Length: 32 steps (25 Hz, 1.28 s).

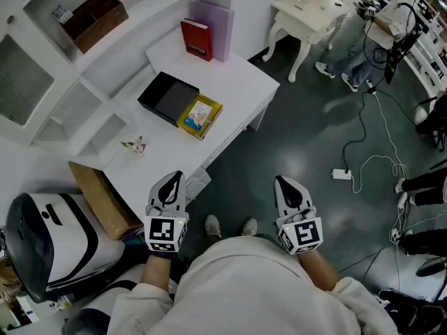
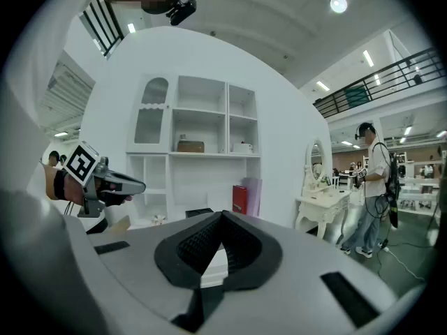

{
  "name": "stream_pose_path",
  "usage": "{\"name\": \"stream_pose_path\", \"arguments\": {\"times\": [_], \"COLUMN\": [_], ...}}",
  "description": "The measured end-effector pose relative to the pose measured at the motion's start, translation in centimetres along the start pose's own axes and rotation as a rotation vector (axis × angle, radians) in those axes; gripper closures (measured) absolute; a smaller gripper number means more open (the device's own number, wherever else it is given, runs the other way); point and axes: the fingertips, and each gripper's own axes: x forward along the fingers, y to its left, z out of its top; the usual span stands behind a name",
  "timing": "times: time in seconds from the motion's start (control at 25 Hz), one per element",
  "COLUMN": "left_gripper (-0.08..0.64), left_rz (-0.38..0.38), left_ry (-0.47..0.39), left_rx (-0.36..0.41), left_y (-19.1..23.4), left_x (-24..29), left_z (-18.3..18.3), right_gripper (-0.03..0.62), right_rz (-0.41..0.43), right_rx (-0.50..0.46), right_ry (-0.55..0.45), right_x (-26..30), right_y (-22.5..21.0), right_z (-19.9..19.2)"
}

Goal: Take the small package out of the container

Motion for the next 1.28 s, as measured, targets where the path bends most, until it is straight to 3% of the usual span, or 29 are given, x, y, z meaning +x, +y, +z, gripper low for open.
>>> {"name": "stream_pose_path", "arguments": {"times": [0.48, 0.64, 0.68, 0.76, 0.8, 0.92, 1.08, 1.28], "left_gripper": [0.548, 0.545, 0.529, 0.352, 0.301, 0.19, 0.15, 0.15], "left_rz": [0.011, -0.028, -0.045, -0.068, -0.065, -0.036, 0.002, 0.009], "left_ry": [0.003, -0.038, -0.053, -0.071, -0.075, -0.091, -0.103, -0.085], "left_rx": [0.004, 0.0, -0.001, -0.004, -0.006, -0.016, -0.028, -0.025], "left_y": [-0.9, -2.0, -2.3, -2.9, -3.0, -2.9, -2.6, -3.1], "left_x": [-0.2, -0.4, -0.4, -0.3, -0.2, -0.2, -0.2, 0.3], "left_z": [0.0, 0.7, 1.0, 1.4, 1.4, 1.7, 2.0, 1.9], "right_gripper": [0.569, 0.569, 0.569, 0.568, 0.569, 0.568, 0.568, 0.569], "right_rz": [0.016, 0.022, 0.023, 0.029, 0.031, 0.041, 0.054, 0.076], "right_rx": [0.009, 0.019, 0.02, 0.018, 0.018, 0.025, 0.033, 0.036], "right_ry": [-0.012, -0.017, -0.017, -0.013, -0.011, -0.009, -0.015, -0.014], "right_x": [-0.4, -0.7, -0.7, -0.7, -0.7, -0.8, -0.9, -1.0], "right_y": [-0.4, -0.5, -0.6, -0.7, -0.7, -0.7, -0.9, -1.5], "right_z": [-0.3, -0.3, -0.2, -0.4, -0.5, -0.6, -0.6, -0.9]}}
